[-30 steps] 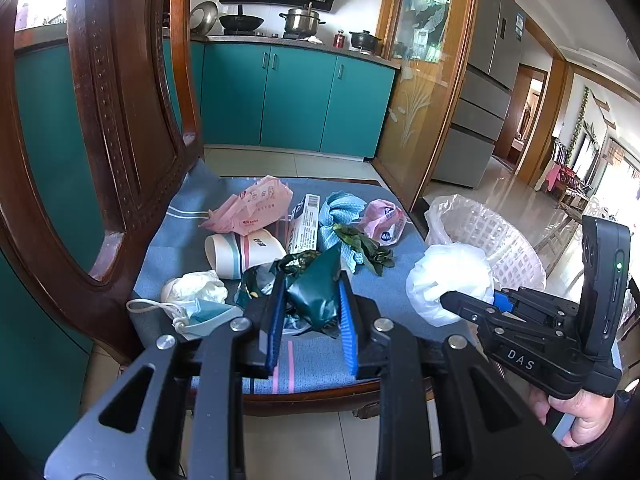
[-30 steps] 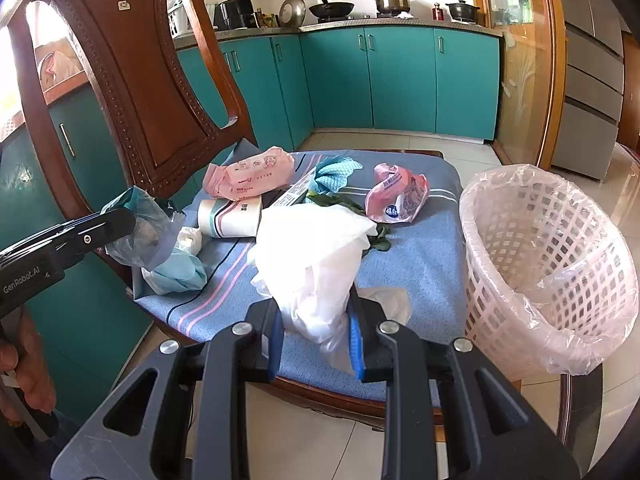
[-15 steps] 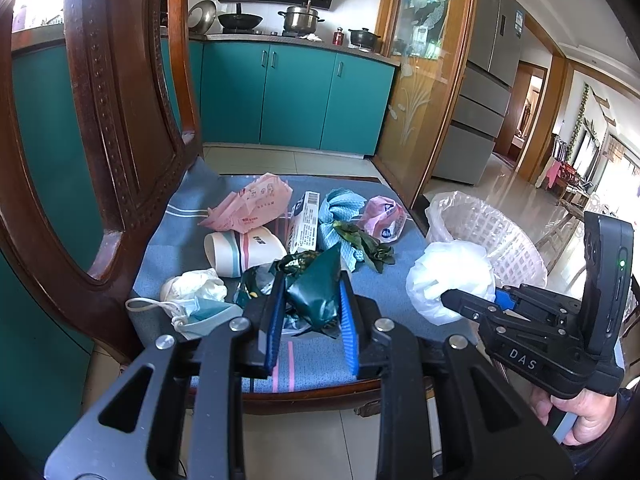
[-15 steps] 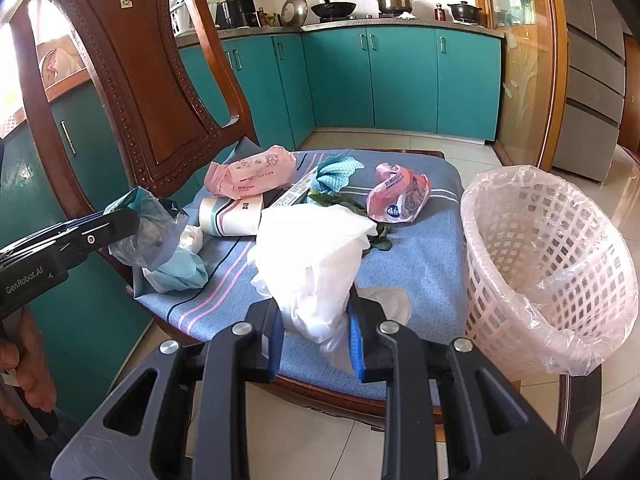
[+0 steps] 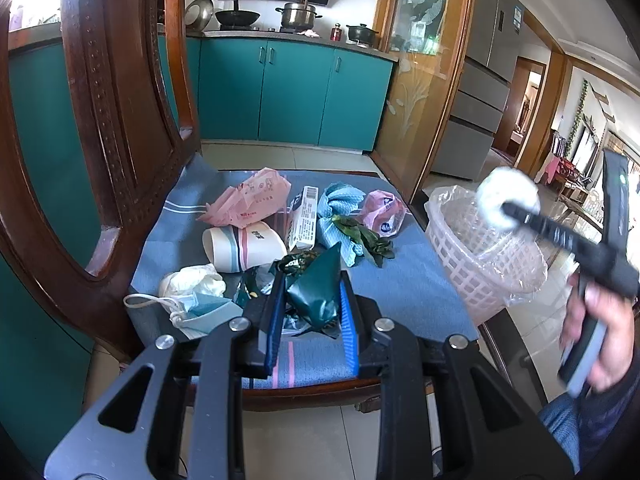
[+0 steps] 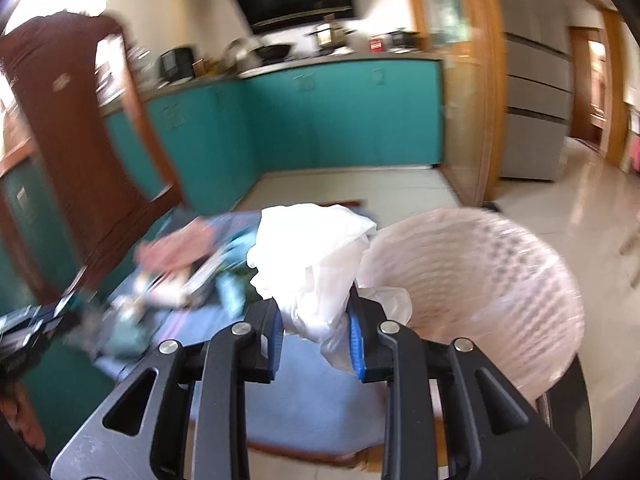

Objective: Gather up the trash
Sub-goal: 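Carry the white plastic bag with the right tool into the basket and open, then drop the dark green wrapper into the basket with the left tool, then withdraw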

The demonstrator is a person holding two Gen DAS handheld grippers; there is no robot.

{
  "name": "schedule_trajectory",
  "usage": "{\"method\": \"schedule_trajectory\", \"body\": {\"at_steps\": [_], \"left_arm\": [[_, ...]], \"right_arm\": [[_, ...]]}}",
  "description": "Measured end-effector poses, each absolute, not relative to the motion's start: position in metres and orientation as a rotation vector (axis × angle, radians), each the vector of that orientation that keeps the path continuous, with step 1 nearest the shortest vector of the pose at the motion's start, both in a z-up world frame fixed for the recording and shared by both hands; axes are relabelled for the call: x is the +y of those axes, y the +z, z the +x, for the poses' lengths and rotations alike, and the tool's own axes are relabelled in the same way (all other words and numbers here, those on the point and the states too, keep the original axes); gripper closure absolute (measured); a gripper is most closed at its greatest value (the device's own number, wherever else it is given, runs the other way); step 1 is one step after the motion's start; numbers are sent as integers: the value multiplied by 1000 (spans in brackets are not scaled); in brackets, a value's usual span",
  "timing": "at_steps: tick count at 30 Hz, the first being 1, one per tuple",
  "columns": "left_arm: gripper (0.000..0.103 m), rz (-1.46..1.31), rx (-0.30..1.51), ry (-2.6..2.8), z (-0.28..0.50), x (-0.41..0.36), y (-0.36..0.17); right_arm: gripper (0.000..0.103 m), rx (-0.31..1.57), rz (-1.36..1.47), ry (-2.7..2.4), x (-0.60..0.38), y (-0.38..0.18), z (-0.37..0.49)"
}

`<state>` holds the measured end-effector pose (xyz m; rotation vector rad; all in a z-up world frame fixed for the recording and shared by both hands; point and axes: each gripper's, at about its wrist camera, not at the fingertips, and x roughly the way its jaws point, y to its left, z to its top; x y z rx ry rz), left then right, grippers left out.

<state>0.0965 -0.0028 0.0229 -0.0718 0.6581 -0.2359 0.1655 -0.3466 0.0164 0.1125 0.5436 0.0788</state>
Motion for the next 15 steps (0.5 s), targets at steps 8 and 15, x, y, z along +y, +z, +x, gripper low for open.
{"method": "schedule_trajectory", "body": {"at_steps": [8, 15], "left_arm": [[77, -44, 668, -254, 98, -17, 19], [77, -18, 664, -299, 102, -41, 16]], "right_arm": [[18, 493, 294, -139, -431, 15, 176], [7, 357, 323, -162, -434, 29, 146]]}}
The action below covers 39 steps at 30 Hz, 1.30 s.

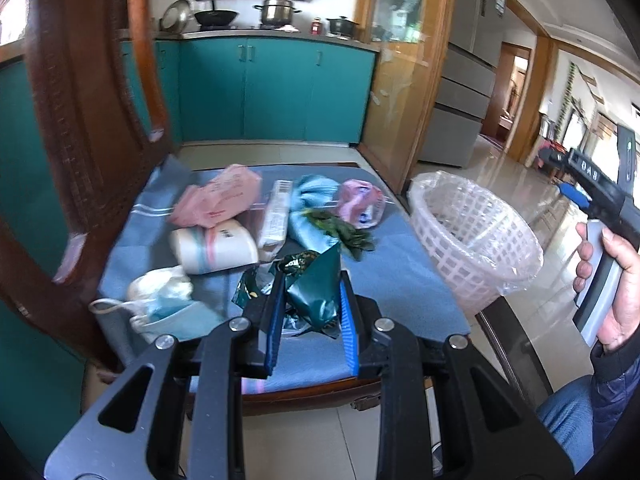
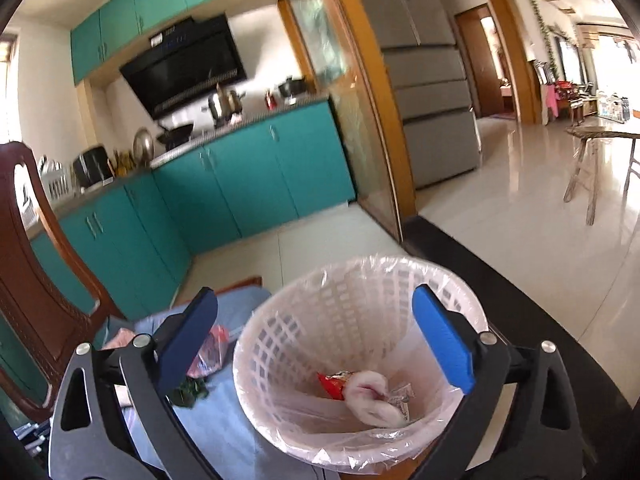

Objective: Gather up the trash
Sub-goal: 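Drop the dark green wrapper into the basket with the left tool, then withdraw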

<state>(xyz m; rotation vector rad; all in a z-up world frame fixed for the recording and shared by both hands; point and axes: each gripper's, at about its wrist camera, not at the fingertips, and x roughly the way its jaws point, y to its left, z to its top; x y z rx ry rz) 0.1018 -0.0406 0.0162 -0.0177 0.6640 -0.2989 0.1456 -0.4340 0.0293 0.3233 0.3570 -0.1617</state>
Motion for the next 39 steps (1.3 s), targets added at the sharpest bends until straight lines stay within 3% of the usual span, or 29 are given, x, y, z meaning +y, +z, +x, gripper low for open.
{"method": "schedule_trajectory", "body": {"at_steps": [12, 13, 16, 17, 22, 29, 39], "left_arm": [[77, -54, 681, -619, 159, -221, 43], [72, -61, 680, -646, 165, -237, 45], [23, -30, 670, -597, 181, -273, 39], [23, -35, 662, -565, 182, -273, 36], [23, -70, 688, -501, 171, -229, 27], [12, 34, 621, -260, 120, -102, 31], [11, -36, 655, -54, 92, 13, 16]], "right_arm": [[7, 249, 484, -300, -467, 30, 124], [7, 242, 504, -313, -472, 30, 123], [7, 228, 528, -329, -479, 30, 120], [7, 230, 531, -328, -480, 29, 121], [7, 260, 511, -279, -471, 29, 124], [7, 374, 364, -125, -415, 24, 139], [7, 486, 131, 112, -303, 6, 128]]}}
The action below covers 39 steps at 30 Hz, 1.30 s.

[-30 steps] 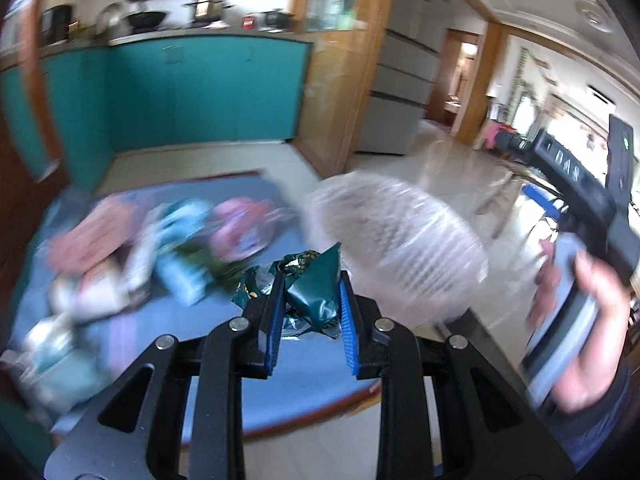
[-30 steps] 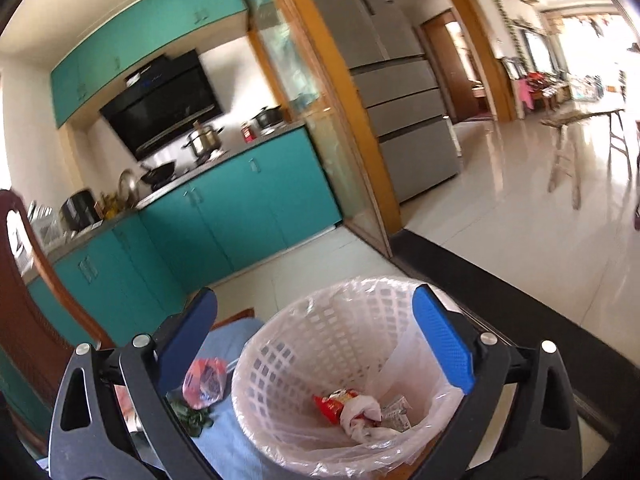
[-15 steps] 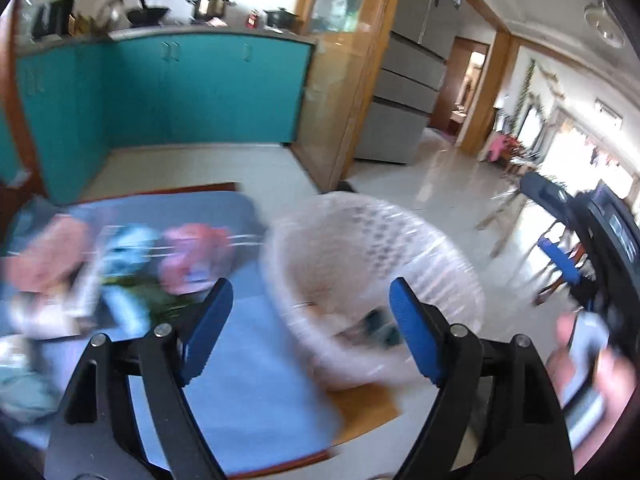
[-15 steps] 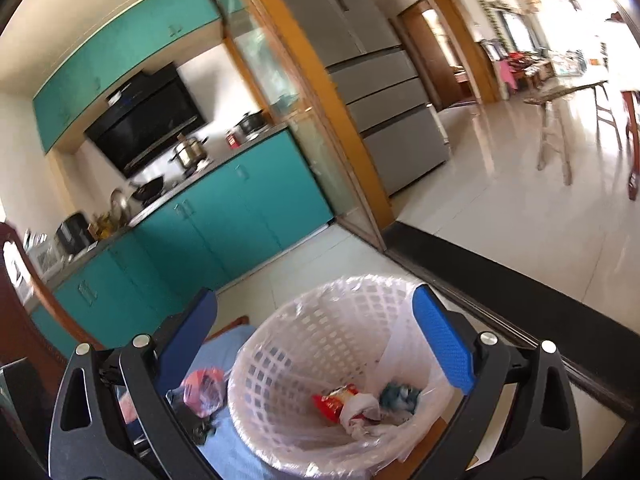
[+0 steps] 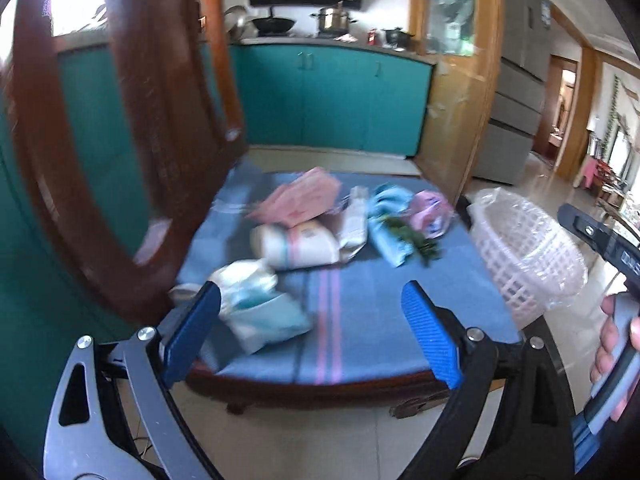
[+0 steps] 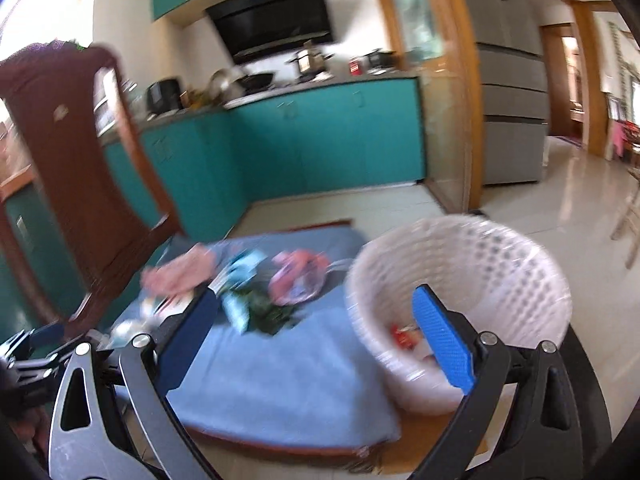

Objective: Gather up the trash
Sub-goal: 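Drop the dark green wrapper into the basket with the left tool, then withdraw, then move both open tools back above the trash on the chair seat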

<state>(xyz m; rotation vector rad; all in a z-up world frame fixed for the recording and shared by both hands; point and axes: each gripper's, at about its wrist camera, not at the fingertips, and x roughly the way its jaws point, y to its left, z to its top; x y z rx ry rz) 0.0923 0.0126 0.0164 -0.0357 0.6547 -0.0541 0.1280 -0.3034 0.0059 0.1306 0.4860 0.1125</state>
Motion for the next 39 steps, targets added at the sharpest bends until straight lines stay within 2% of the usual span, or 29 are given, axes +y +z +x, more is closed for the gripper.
{"method": "schedule_trajectory", "body": {"at_steps": [9, 39], "left_arm": [[11, -20, 692, -68, 92, 14, 13], [11, -25, 769, 5, 104, 20, -4]], "right_arm": [[7, 535, 37, 176, -256, -7, 123], [7, 566, 19, 176, -264, -14, 126]]}}
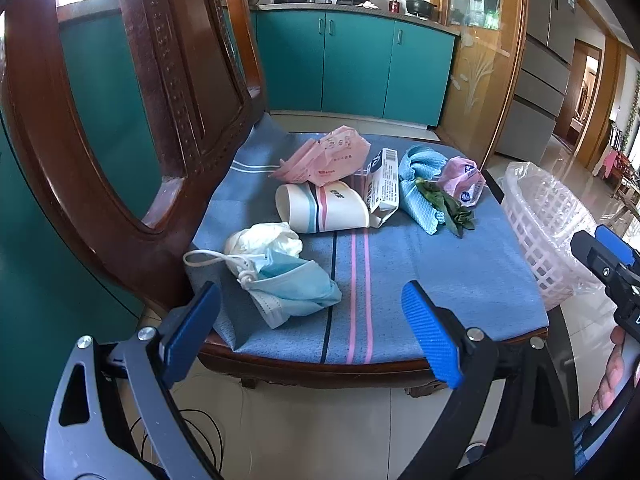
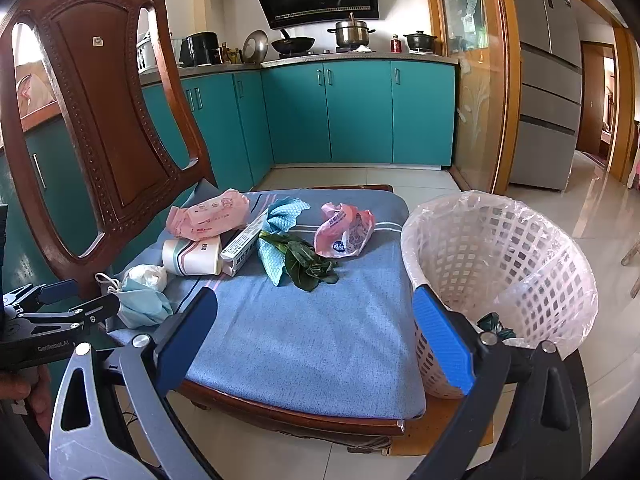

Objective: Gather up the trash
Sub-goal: 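Move both open tools back above the trash on the chair seat, then grasp the blue face mask with the left tool while the right tool grasps the green leafy vegetable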

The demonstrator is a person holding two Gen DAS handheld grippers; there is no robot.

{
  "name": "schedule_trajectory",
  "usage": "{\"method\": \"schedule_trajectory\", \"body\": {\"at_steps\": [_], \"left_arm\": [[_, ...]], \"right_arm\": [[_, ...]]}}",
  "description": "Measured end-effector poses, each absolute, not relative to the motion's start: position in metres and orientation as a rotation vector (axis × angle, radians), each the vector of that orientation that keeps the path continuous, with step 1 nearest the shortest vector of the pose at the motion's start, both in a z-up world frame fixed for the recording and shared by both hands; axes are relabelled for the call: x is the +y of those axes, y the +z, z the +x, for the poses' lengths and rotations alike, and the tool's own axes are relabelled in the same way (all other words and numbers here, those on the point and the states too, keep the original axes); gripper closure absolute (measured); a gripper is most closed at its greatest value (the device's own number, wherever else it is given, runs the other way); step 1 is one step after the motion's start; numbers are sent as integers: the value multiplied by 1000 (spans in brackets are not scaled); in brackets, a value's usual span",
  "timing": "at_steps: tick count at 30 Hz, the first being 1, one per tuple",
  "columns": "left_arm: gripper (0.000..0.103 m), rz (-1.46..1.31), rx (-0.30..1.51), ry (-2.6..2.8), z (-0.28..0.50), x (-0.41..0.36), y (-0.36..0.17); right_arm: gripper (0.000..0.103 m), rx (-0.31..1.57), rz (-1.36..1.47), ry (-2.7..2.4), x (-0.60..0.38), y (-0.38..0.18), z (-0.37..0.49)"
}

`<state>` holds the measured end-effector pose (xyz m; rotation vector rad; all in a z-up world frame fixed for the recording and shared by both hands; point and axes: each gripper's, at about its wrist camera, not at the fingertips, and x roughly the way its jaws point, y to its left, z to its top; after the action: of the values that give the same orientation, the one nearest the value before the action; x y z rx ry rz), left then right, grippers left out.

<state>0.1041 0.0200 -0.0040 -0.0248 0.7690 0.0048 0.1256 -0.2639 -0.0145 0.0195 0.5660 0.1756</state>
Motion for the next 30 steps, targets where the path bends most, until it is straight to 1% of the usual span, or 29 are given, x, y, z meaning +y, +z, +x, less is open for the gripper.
{"method": "schedule_trajectory", "body": {"at_steps": [9, 12, 16, 21, 23, 25, 26, 27, 28, 29, 30], "left_arm": [[11, -12, 802, 43, 112, 23, -15], [11, -39, 844, 79, 124, 30, -27], [11, -55, 888, 121, 142, 38, -41], [11, -70, 926, 153, 158, 42, -54], [11, -70, 932, 158, 162, 43, -58], [12, -67, 937, 165, 165, 43, -61], [13, -68, 942, 167, 166, 44, -62], [14, -69, 946, 167, 168, 43, -63], [18, -71, 948, 167, 169, 43, -64], [26, -74, 950, 164, 170, 44, -65], [33, -80, 956, 154, 170, 44, -66]], "right_arm": [[7, 568, 13, 180, -263, -16, 126], [7, 585, 15, 192, -263, -19, 131], [7, 628, 34, 209, -260, -26, 154], [7, 698, -6, 204, -247, -42, 201], [12, 724, -7, 189, -241, -52, 221], [23, 763, -5, 194, -235, -62, 240], [26, 783, -14, 198, -230, -67, 249], [31, 798, -29, 192, -225, -73, 257], [36, 807, -35, 185, -223, -77, 263], [39, 818, -39, 182, -220, -82, 268], [46, 833, -44, 177, -218, -87, 275]]}}
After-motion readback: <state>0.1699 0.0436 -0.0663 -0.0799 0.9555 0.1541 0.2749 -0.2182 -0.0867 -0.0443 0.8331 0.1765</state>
